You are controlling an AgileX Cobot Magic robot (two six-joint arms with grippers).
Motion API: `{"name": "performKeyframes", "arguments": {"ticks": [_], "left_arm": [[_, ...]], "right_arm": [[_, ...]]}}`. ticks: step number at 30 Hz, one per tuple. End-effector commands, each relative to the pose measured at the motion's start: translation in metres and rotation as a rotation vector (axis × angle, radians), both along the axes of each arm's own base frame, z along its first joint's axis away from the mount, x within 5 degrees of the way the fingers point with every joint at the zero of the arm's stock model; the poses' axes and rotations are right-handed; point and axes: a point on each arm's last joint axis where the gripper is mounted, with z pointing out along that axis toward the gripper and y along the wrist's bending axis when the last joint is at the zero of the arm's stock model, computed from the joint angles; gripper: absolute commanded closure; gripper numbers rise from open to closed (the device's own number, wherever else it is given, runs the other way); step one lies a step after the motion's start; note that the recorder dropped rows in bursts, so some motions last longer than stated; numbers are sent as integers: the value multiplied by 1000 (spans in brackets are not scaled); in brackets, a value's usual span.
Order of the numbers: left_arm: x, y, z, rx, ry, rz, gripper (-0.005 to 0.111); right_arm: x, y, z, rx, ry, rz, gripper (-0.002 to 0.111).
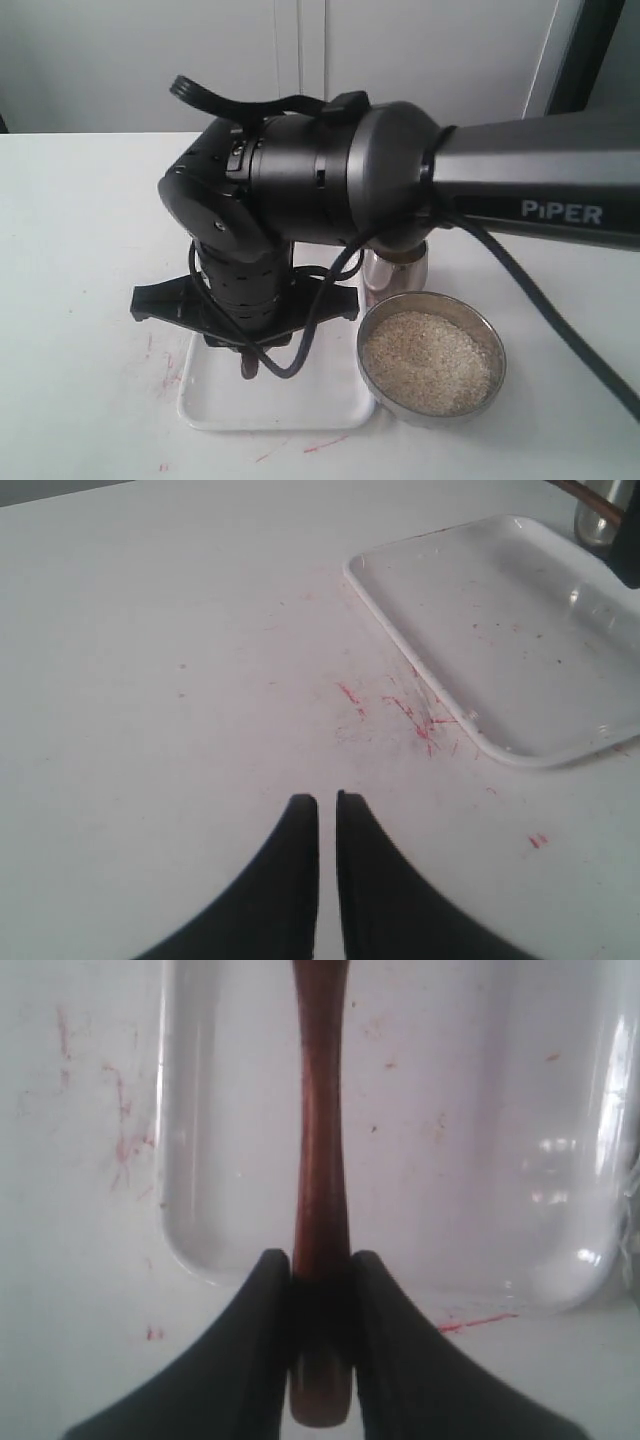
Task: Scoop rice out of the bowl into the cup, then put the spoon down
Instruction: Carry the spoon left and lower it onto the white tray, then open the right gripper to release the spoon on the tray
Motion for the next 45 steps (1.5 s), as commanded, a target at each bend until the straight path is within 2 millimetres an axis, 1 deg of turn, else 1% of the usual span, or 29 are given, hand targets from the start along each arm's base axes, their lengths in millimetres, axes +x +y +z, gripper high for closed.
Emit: {"name": "performKeyframes", "arguments": {"ticks": [1,3,12,17,23,33,35,40,45], "left_arm": [[0,-1,2,-9,-3,-8,92],[0,-1,2,-9,-3,-8,92],[0,-1,2,-9,-3,-8,92],[0,-1,2,-9,-3,-8,92],[0,-1,2,-9,-3,-8,92],[0,-1,2,-9,-3,-8,92],[0,-1,2,-9,-3,-8,92],[0,-1,2,-9,-3,-8,92],[0,-1,2,-9,-3,-8,92]], "right_arm": [[12,-8,-17,-54,36,-43,108],[19,-10,-23,-58,33,-52,108],[34,-14,-52,-118,36,-32,108],[41,-13,-55,-83,9,-32,108],[48,-22,-61,-100,33,-77,108],[45,-20,-62,-85,64,-41,108],[45,-20,-64,-85,73,-35,108],[44,-18,-77,-101,116,-17,108],[47,-15,-78,-71,81,-7,108]]}}
